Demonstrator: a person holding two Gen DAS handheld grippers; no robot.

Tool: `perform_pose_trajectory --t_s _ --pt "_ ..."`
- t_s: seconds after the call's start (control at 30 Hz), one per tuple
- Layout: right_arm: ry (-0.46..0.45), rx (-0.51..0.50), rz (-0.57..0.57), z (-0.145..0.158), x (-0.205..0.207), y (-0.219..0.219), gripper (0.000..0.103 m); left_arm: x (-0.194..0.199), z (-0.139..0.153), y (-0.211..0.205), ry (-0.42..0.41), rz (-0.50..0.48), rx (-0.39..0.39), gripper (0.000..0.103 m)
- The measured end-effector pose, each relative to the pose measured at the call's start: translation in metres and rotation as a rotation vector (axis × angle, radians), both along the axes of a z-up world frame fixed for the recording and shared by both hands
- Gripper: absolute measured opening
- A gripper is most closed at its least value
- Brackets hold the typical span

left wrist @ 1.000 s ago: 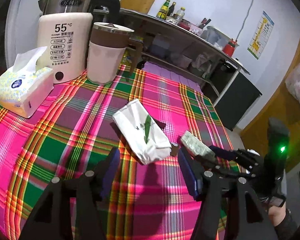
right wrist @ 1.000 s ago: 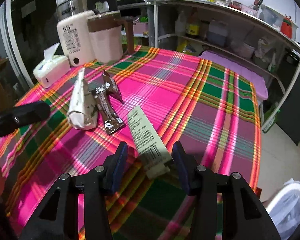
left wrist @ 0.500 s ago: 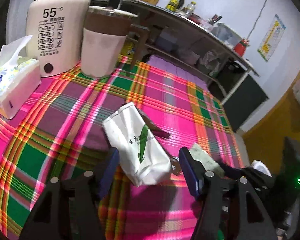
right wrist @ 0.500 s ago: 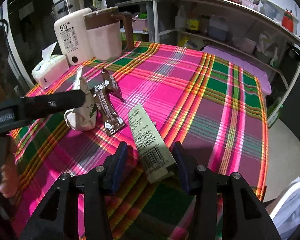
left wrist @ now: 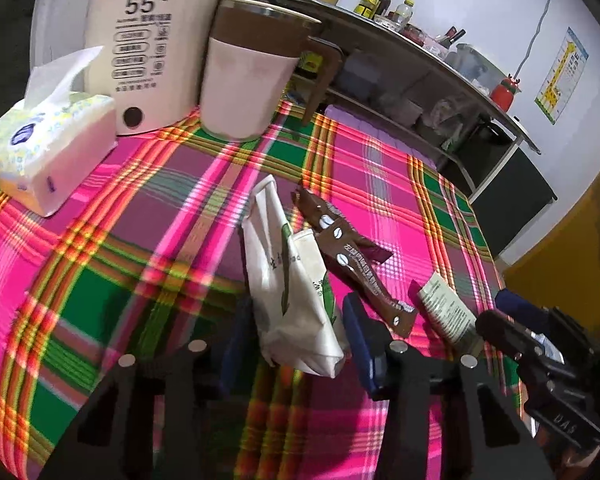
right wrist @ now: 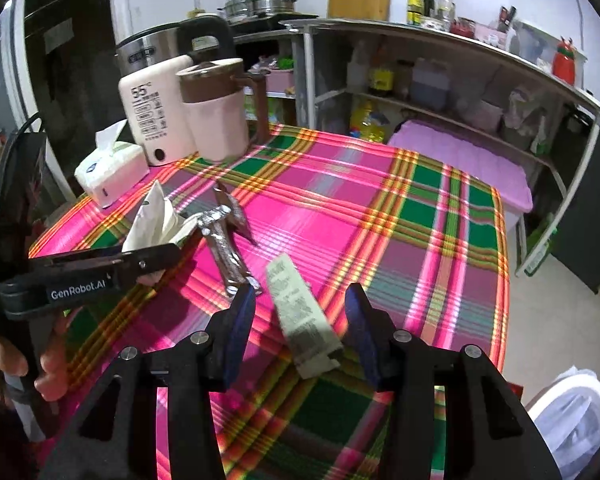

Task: Collect trash
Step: 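Release the paper strip and grasp the brown plastic opener with the right tool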

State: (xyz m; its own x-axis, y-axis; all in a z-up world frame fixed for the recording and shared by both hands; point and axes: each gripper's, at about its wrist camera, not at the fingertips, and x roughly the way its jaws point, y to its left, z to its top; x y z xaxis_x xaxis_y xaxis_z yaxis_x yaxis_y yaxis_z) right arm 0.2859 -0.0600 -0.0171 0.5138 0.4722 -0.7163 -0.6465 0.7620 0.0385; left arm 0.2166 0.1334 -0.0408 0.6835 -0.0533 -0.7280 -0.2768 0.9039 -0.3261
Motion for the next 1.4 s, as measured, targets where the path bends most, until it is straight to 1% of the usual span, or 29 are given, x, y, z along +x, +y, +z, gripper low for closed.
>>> perform_pose_trajectory --t_s 0.17,0.37,0.47,0.6,0.63,0.7,0.73,0.77,0.8,0.93,1.0,1.27,1.3,1.33,1.4 --pt "-0.002 -0.006 0.083 -0.001 -0.004 0.025 0.048 -0.015 0.004 0.013 -0.014 0.027 0.002 0.048" --pt "0.011 -0.064 0.171 -0.021 0.001 0.063 0.048 -0.031 0.008 0.028 -0.029 0.046 -0.006 0.048" --pt "0.033 -0.103 0.166 -0.033 0.013 0.074 0.048 -0.035 0.007 0.032 -0.032 0.042 -0.009 0.048" --pt "0.074 -0.125 0.171 -0.043 0.026 0.083 0.048 -0.038 0.006 0.034 -0.036 0.031 -0.013 0.048" --pt "0.072 -0.124 0.171 -0.043 0.026 0.084 0.048 -0.038 0.006 0.034 -0.037 0.029 -0.014 0.048" --pt "0.079 -0.124 0.177 -0.042 0.025 0.085 0.04 -0.039 0.005 0.035 -0.038 0.023 -0.017 0.048" --pt "0.079 -0.124 0.174 -0.042 0.024 0.085 0.03 -0.039 0.004 0.035 -0.038 0.02 -0.018 0.048" --pt "0.083 -0.124 0.169 -0.041 0.023 0.085 0.023 -0.039 0.004 0.034 -0.038 0.018 -0.018 0.048" --pt "0.089 -0.123 0.165 -0.041 0.022 0.084 0.021 -0.039 0.004 0.033 -0.038 0.015 -0.018 0.048" --pt "0.114 -0.098 0.131 -0.037 0.016 0.076 0.018 -0.044 0.007 0.03 -0.045 0.004 -0.014 0.048" --pt "0.127 -0.068 0.107 -0.033 0.012 0.069 0.017 -0.048 0.009 0.027 -0.053 -0.004 -0.01 0.048" --pt "0.098 0.008 0.073 -0.008 -0.032 0.041 0.015 -0.067 0.022 0.004 -0.086 -0.053 0.002 0.048" --pt "0.095 0.017 0.068 -0.006 -0.037 0.036 0.014 -0.069 0.024 0.002 -0.089 -0.059 0.003 0.048" --pt "0.093 0.023 0.061 -0.003 -0.043 0.031 0.007 -0.072 0.026 -0.002 -0.093 -0.067 0.004 0.048" --pt "0.089 0.038 0.05 0.003 -0.053 0.022 0.007 -0.077 0.029 -0.009 -0.101 -0.082 0.007 0.048"
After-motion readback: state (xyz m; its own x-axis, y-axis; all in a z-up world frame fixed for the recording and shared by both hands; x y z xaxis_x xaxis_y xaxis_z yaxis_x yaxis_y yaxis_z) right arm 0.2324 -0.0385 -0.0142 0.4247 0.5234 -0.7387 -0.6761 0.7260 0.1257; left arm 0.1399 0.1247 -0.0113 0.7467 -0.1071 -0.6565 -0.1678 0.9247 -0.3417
